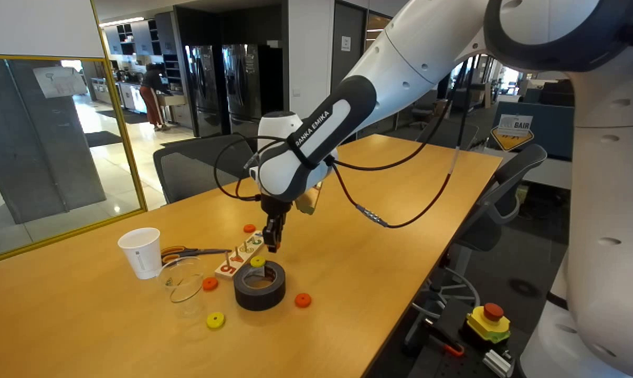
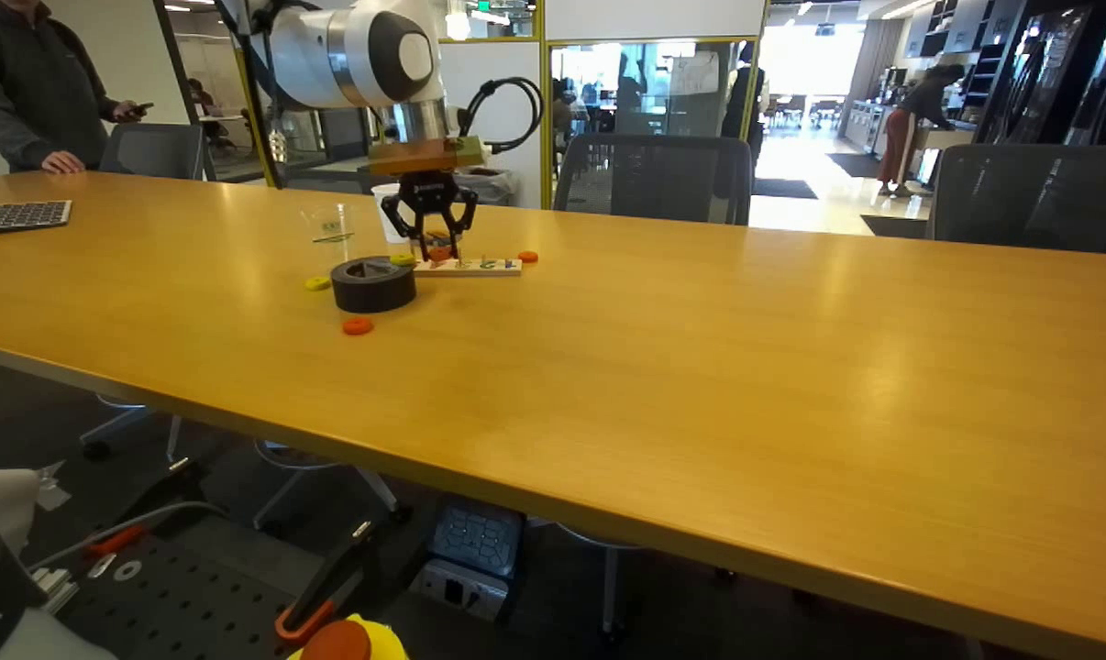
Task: Put three round orange blocks in the white cup, then put the two round yellow blocks in the clear cup and put the last round orange block in the white cup
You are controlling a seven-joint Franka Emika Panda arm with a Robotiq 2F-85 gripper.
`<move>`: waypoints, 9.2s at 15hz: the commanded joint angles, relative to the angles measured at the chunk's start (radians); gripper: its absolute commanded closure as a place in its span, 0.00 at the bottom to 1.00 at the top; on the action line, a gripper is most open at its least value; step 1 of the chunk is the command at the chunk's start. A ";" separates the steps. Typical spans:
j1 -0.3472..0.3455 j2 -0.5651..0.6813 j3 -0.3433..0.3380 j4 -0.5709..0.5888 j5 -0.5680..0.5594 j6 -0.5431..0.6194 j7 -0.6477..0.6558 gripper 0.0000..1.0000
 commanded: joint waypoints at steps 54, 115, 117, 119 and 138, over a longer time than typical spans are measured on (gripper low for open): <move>0.283 0.657 -0.065 1.306 -0.088 -0.448 0.279 0.00; -0.050 0.724 -0.023 1.080 0.078 -0.376 0.213 0.26; -0.050 0.727 -0.026 1.084 0.077 -0.377 0.215 0.42; -0.050 0.730 -0.027 1.087 0.076 -0.379 0.216 0.58; 0.057 0.710 -0.006 1.144 0.062 -0.414 0.235 0.82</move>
